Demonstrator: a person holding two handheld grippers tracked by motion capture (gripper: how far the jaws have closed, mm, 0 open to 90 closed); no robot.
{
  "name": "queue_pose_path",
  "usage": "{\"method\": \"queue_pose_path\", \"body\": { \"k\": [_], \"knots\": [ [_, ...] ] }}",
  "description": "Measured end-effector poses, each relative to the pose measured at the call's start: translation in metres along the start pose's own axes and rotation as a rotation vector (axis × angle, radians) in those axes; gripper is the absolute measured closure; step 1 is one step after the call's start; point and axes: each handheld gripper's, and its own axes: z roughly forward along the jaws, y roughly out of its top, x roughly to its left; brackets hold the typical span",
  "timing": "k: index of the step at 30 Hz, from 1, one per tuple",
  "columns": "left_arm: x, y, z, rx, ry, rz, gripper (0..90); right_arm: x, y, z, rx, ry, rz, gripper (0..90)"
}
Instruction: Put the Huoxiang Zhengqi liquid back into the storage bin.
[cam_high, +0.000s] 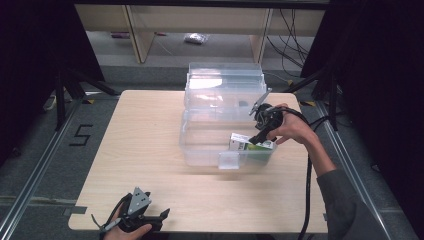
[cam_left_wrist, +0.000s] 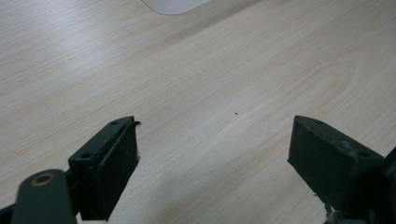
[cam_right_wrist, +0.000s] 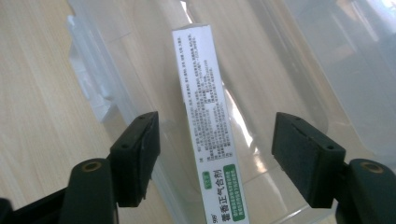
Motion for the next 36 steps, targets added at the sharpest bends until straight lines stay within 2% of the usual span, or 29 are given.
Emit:
{"method": "queue_pose_path", "body": {
  "k": [3,6,11,15,18,19,20,22,25,26,29,30,31,32,33,34,36],
  "knots": [
    [0.0,0.0,0.0,0.004,-0.003,0.002,15.2,0.002,0.0,-0.003,-0.019,-0.011,0.032,29.4],
    [0.0,0.0,0.0,0.006,-0.003,0.005,15.2,0.006,0.0,-0.004,-0.051,0.004,0.055,27.2],
    [0.0,0.0,0.0,0.003,-0.004,0.002,15.2,0.011,-0.001,-0.005,-0.078,-0.014,0.091,24.6],
    [0.001,0.0,0.0,0.011,-0.007,0.011,15.2,0.013,-0.003,-0.008,-0.107,-0.034,0.097,24.1],
    [0.001,0.0,0.0,0.01,-0.006,0.009,15.2,0.017,-0.006,-0.012,-0.116,-0.042,0.135,24.3],
    [0.001,0.0,0.0,0.014,-0.009,0.013,15.2,0.017,-0.008,-0.011,-0.127,-0.044,0.125,24.5],
    [0.0,0.0,0.0,0.005,-0.008,0.004,15.2,0.018,-0.009,-0.013,-0.125,-0.048,0.14,24.4],
    [0.001,0.0,0.0,0.014,-0.007,0.015,15.2,0.019,-0.012,-0.014,-0.131,-0.056,0.14,24.0],
    [0.0,0.0,0.0,0.006,-0.008,0.005,15.2,0.023,-0.015,-0.019,-0.16,-0.056,0.151,23.9],
    [0.0,0.0,0.0,0.006,-0.008,0.004,15.2,0.024,-0.016,-0.02,-0.164,-0.055,0.14,23.9],
    [0.0,0.0,0.0,0.008,-0.008,0.005,15.2,0.03,-0.019,-0.022,-0.167,-0.065,0.146,23.9],
    [0.002,0.0,0.0,0.025,-0.005,0.024,15.2,0.032,-0.021,-0.023,-0.171,-0.061,0.152,24.2],
    [0.002,0.0,0.001,0.025,-0.003,0.02,15.2,0.035,-0.022,-0.023,-0.176,-0.063,0.155,24.2],
    [0.0,0.0,0.003,-0.004,0.003,-0.017,15.2,0.036,-0.024,-0.023,-0.181,-0.064,0.147,24.2],
    [-0.001,-0.001,0.003,-0.017,0.01,-0.023,15.2,0.038,-0.026,-0.024,-0.188,-0.068,0.163,24.1],
    [0.001,0.0,0.0,0.021,-0.008,0.008,15.2,0.041,-0.027,-0.025,-0.196,-0.071,0.168,24.1],
    [0.001,0.0,0.001,0.009,-0.005,-0.004,15.2,0.046,-0.031,-0.024,-0.219,-0.07,0.171,24.1]
  ]
}}
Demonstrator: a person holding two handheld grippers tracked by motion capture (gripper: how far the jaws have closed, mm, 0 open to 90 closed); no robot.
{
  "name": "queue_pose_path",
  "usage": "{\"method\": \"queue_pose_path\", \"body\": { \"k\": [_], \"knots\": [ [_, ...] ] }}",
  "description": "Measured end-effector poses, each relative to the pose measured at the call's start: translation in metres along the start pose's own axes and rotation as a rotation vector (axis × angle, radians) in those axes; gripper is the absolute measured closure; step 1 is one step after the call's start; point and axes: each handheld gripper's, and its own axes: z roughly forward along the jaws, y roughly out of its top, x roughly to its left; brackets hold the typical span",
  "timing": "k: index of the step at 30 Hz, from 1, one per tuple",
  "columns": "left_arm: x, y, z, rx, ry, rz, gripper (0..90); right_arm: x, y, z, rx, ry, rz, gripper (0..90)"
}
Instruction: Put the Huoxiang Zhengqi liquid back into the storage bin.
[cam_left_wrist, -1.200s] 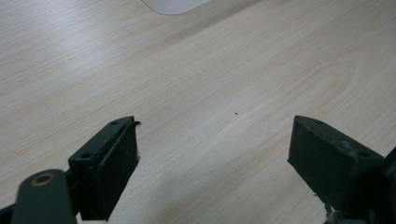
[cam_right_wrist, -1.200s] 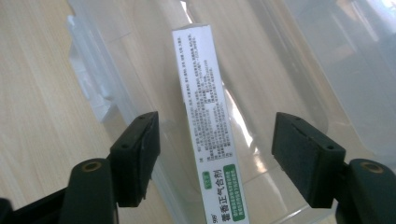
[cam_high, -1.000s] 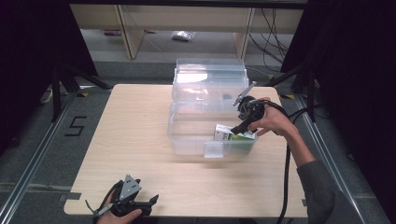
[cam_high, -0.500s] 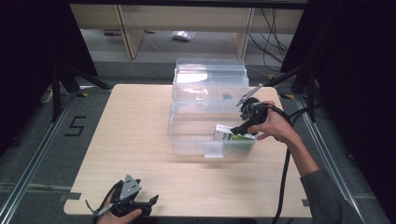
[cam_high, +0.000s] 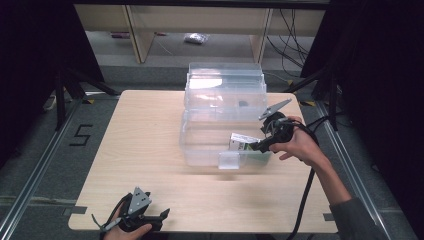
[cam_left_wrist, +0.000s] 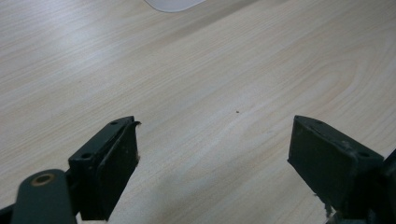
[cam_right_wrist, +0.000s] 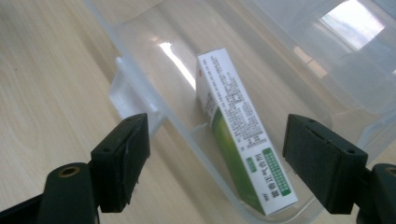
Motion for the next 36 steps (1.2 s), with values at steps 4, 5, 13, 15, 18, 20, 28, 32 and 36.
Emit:
{"method": "queue_pose_path", "body": {
  "k": [4,5,13,15,18,20,28,32,36],
  "knots": [
    [0.0,0.0,0.0,-0.002,0.007,-0.001,15.2,0.006,-0.006,-0.003,-0.016,-0.003,0.001,23.6],
    [0.0,0.0,0.0,-0.001,0.002,-0.002,15.2,0.008,-0.008,-0.004,-0.011,0.008,0.02,22.6],
    [0.002,0.0,-0.001,0.021,0.003,0.024,15.2,0.016,-0.015,-0.005,-0.026,-0.014,0.017,20.6],
    [0.0,0.0,0.0,-0.001,0.003,0.002,15.2,0.018,-0.017,-0.003,-0.044,-0.016,0.023,20.6],
    [0.0,0.0,0.0,0.003,0.001,0.003,15.2,0.019,-0.019,-0.003,-0.056,-0.024,0.012,22.3],
    [0.002,0.0,-0.002,0.024,0.003,0.03,15.2,0.021,-0.021,-0.004,-0.049,-0.013,0.024,21.8],
    [0.002,0.0,-0.002,0.021,0.004,0.026,15.2,0.025,-0.026,-0.006,-0.084,-0.011,0.012,21.4],
    [0.002,0.0,-0.002,0.021,0.002,0.031,15.2,0.027,-0.031,-0.006,-0.108,-0.011,0.007,20.8],
    [0.0,0.0,-0.001,-0.009,0.002,0.012,15.2,0.031,-0.034,-0.004,-0.124,-0.006,0.027,20.4]
  ]
}}
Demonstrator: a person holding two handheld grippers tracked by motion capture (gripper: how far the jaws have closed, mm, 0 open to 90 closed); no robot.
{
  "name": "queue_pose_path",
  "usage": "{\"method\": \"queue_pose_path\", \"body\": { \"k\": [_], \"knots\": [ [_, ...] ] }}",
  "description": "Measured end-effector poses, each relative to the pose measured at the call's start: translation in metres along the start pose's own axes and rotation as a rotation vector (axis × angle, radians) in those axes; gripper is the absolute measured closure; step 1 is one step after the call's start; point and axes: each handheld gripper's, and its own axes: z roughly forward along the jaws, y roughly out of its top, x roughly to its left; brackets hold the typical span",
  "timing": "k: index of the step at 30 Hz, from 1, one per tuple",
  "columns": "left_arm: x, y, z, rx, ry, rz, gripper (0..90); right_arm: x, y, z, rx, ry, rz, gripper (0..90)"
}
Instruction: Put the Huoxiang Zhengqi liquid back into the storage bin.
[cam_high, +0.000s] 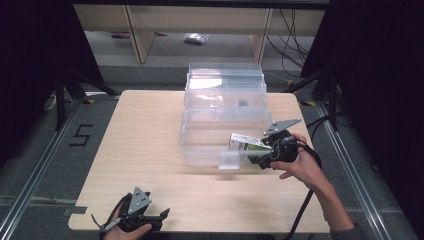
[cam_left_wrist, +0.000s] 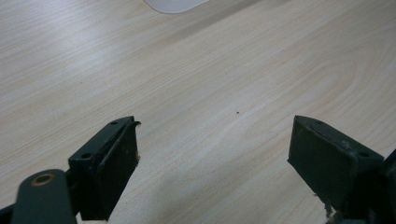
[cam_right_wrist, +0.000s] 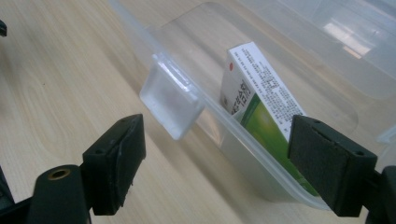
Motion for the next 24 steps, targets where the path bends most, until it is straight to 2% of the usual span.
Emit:
{"method": "queue_pose_path", "body": {
  "k": [1,3,5,6,7,8,9,10,11,13,14,15,16,19,20,21,22,24],
  "knots": [
    [0.002,0.0,-0.002,0.025,0.006,0.024,15.2,0.001,-0.001,0.001,-0.01,-0.006,-0.001,20.4],
    [0.002,0.001,-0.001,0.027,0.001,0.019,15.2,0.003,-0.001,0.001,-0.004,0.017,-0.001,20.3],
    [0.002,0.0,-0.001,0.029,-0.006,0.02,15.2,0.006,-0.001,0.001,-0.024,0.017,0.014,20.4],
    [0.002,0.0,-0.001,0.028,0.0,0.02,15.2,0.006,-0.001,0.001,-0.026,0.023,-0.01,20.4],
    [0.002,0.0,-0.001,0.026,0.003,0.022,15.2,0.008,-0.002,0.001,-0.036,0.02,-0.004,20.5],
    [0.002,0.0,-0.001,0.027,0.003,0.022,15.2,0.009,-0.002,0.001,-0.031,0.026,0.002,20.4],
    [0.002,0.0,-0.001,0.028,0.001,0.023,15.2,0.009,-0.002,0.001,-0.03,0.026,-0.014,20.4],
    [0.002,0.0,-0.001,0.029,0.005,0.026,15.2,0.012,-0.003,0.001,-0.041,0.019,-0.002,20.4],
    [0.001,0.0,-0.001,0.019,0.0,0.009,15.2,0.012,-0.002,0.0,-0.029,0.025,-0.007,20.4],
    [0.002,0.0,-0.001,0.029,-0.004,0.021,15.2,0.015,-0.004,0.0,-0.033,0.029,0.003,20.5],
    [0.002,0.001,-0.002,0.031,-0.006,0.024,15.2,0.015,-0.004,0.0,-0.029,0.032,-0.019,20.7],
    [0.0,0.0,0.0,0.008,-0.007,-0.002,15.2,0.017,-0.006,0.001,-0.034,0.036,-0.004,20.7],
    [0.002,0.001,-0.001,0.027,-0.006,0.021,15.2,0.018,-0.007,0.0,-0.033,0.023,0.004,20.7],
    [0.002,0.0,-0.001,0.027,0.001,0.02,15.2,0.02,-0.011,0.0,-0.027,0.039,0.009,20.7],
    [0.002,0.001,-0.001,0.031,-0.006,0.022,15.2,0.02,-0.012,0.001,-0.04,0.03,-0.007,20.7],
    [0.002,0.001,-0.001,0.03,-0.006,0.022,15.2,0.023,-0.013,-0.001,-0.031,0.032,0.031,20.7],
    [0.002,0.001,-0.001,0.031,-0.002,0.022,15.2,0.021,-0.013,0.0,-0.033,0.033,-0.01,20.7],
    [0.002,0.0,0.0,0.023,0.007,0.018,15.2,0.024,-0.016,0.0,-0.047,0.021,0.006,20.7]
  ]
}}
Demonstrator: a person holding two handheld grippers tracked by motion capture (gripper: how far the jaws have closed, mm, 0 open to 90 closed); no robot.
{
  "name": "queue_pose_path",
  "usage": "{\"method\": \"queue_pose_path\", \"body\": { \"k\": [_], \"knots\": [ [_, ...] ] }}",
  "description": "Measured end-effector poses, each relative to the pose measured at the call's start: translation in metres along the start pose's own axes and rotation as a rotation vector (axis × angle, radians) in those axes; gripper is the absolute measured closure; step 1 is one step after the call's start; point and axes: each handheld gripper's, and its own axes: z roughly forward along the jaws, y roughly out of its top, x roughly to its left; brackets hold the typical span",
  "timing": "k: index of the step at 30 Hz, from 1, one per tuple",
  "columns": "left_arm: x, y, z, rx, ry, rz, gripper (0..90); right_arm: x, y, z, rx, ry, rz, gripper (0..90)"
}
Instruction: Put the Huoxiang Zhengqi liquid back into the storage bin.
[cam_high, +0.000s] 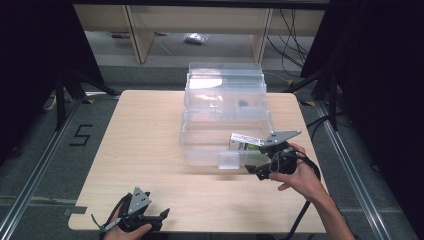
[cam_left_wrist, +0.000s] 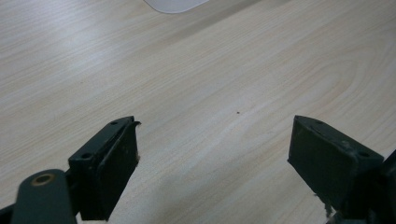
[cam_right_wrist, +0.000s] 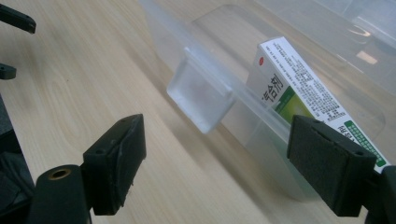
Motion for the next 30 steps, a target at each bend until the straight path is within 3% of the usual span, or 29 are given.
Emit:
{"method": "queue_pose_path", "body": {
  "k": [1,2,4,6,7,8,9,10,11,14,16,17,18,20,21,22,23,24,25,30],
  "knots": [
    [-0.002,0.0,0.002,-0.028,0.001,-0.039,15.2,0.001,0.0,-0.002,0.021,0.011,0.006,20.7],
    [-0.002,0.0,0.002,-0.028,0.001,-0.038,15.2,0.002,-0.002,-0.001,0.012,0.001,0.017,20.7],
    [-0.002,0.0,0.002,-0.026,0.003,-0.036,15.2,0.001,-0.002,-0.002,0.01,0.013,-0.004,20.7],
    [-0.002,0.0,0.001,-0.02,0.002,-0.025,15.2,0.004,-0.006,-0.002,-0.006,-0.003,0.023,20.4],
    [-0.002,0.0,0.002,-0.028,0.002,-0.039,15.2,0.003,-0.006,-0.003,-0.007,0.001,-0.001,20.3],
    [-0.002,0.0,0.002,-0.027,0.006,-0.038,15.2,0.004,-0.007,-0.004,0.006,0.004,0.025,20.3],
    [-0.002,0.0,0.002,-0.027,0.004,-0.038,15.2,0.004,-0.009,-0.001,-0.022,0.007,0.011,20.1],
    [-0.002,0.0,0.002,-0.026,0.003,-0.034,15.2,0.005,-0.009,-0.003,-0.003,0.008,0.04,20.0],
    [-0.002,0.0,0.002,-0.029,0.002,-0.038,15.2,0.005,-0.011,-0.001,-0.023,0.007,0.024,20.0],
    [-0.002,0.0,0.001,-0.029,-0.001,-0.035,15.2,0.006,-0.015,-0.001,-0.018,0.012,0.043,19.9],
    [0.0,0.0,-0.001,0.003,-0.003,0.004,15.2,0.005,-0.017,-0.001,-0.005,0.011,0.022,19.9],
    [0.0,0.0,0.0,0.0,0.001,-0.001,15.2,0.007,-0.019,0.0,-0.03,0.001,0.043,19.9],
    [-0.002,0.0,0.002,-0.028,0.004,-0.039,15.2,0.006,-0.02,0.0,-0.014,0.013,0.035,19.9],
    [-0.002,0.0,0.002,-0.029,0.003,-0.037,15.2,0.008,-0.023,0.002,-0.039,-0.003,0.054,19.8],
    [-0.002,0.0,0.002,-0.031,0.001,-0.037,15.2,0.007,-0.023,0.0,-0.011,0.008,0.051,19.8],
    [-0.003,0.0,0.001,-0.026,0.006,-0.034,15.2,0.007,-0.025,0.003,-0.039,0.012,0.047,19.8],
    [0.0,0.0,-0.001,-0.001,0.005,-0.002,15.2,0.009,-0.026,0.001,-0.001,0.008,0.07,19.8],
    [-0.001,0.0,-0.001,-0.012,0.0,-0.013,15.2,0.008,-0.028,0.005,-0.04,0.012,0.049,19.8],
    [-0.001,0.0,-0.001,-0.008,-0.005,-0.011,15.2,0.009,-0.028,0.002,-0.003,0.011,0.067,20.1],
    [0.0,0.0,-0.001,0.001,-0.002,0.004,15.2,0.01,-0.034,0.006,-0.017,0.019,0.057,20.2]
  ]
}}
